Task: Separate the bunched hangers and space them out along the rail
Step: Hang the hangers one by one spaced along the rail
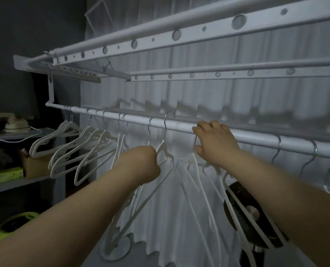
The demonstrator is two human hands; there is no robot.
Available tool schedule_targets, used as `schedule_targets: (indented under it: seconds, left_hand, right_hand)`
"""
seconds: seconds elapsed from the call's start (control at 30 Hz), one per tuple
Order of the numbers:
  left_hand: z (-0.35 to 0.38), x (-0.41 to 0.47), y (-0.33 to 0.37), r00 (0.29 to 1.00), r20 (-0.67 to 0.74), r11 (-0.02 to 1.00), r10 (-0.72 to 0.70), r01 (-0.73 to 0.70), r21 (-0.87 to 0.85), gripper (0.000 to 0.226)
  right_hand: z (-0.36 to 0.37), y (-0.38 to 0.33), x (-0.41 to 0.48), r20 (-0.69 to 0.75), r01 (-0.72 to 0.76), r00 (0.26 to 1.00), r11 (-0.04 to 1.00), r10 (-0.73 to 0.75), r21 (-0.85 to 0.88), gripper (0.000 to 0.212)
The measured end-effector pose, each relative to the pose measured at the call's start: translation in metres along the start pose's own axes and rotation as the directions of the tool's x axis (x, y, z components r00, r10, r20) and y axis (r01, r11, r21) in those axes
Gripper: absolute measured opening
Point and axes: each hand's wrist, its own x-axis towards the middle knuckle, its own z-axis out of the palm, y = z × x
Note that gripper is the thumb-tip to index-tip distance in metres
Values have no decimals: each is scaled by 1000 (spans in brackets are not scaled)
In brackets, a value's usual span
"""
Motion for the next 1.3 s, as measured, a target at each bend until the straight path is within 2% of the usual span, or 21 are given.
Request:
schedule_targets:
  seconds: [0.23, 0.3, 0.4, 0.43, 0.5, 0.53, 0.6, 0.63, 0.7, 0.77, 0.83, 0.87, 1.0, 1.13, 1.3]
  left_hand:
    - [16, 28, 25, 1000, -1, 999, 23, -23, -30, 12]
    - [24, 31, 26, 999, 19, 998, 28, -27, -59, 5]
    - [36, 35, 23, 995, 93, 994, 39, -29, -102, 9]
    - [39, 35, 20, 992, 115, 991, 48, -34, -126, 12]
    - [40, 31, 13, 989, 125, 987, 81, -61, -150, 33]
    - [40, 30, 9, 992, 82, 988, 94, -82, -132, 42]
    - [43, 22, -8, 978, -162, 989, 135, -142, -34, 45]
    - [45, 17, -21, 926, -331, 981, 183, -195, -5, 40]
    - [51, 11, -51, 846, -467, 965, 255, -254, 66, 31]
    - [57, 11, -78, 881, -411, 972, 235, -220, 85, 43]
    - [62, 10, -96, 969, -199, 988, 146, -152, -13, 58]
    - [68, 14, -107, 970, -177, 985, 165, -170, -14, 60]
    - [75, 25, -136, 961, -206, 965, 185, -217, -148, 56]
    - [76, 35, -160, 962, -253, 919, 104, -190, -345, 51]
    - [84, 49, -181, 983, -177, 948, 44, -97, -303, 51]
  right_hand:
    - [0, 11, -3, -2, 67, 998, 998, -67, 2, 50]
    - [0, 14, -5, 8, 80, 997, 997, -80, -3, 51]
    - [-3, 18, -9, 22, 88, 996, 996, -88, -15, 53]
    - [-4, 18, -10, 35, 88, 996, 996, -87, -21, 54]
    - [-8, 18, -12, 66, 80, 995, 996, -78, -40, 54]
    - [-11, 18, -12, 77, 70, 995, 997, -66, -45, 55]
    - [-18, 12, -10, 72, 33, 997, 999, -31, -38, 57]
    - [-21, 7, -7, 47, 16, 999, 999, -15, -28, 58]
    - [-28, -6, 0, -23, -8, 1000, 1000, 8, 0, 60]
    - [-31, -22, 10, -57, -16, 998, 1000, 17, 21, 60]
    - [-28, -41, 23, -30, -21, 999, 1000, 22, 21, 60]
    - [-24, -50, 30, -8, -24, 1000, 1000, 24, 10, 60]
    - [-2, -86, 58, 48, -42, 998, 999, 44, -28, 62]
    - [14, -113, 80, 40, -108, 993, 994, 107, 22, 65]
    - [24, -129, 95, 61, -212, 976, 977, 211, -1, 66]
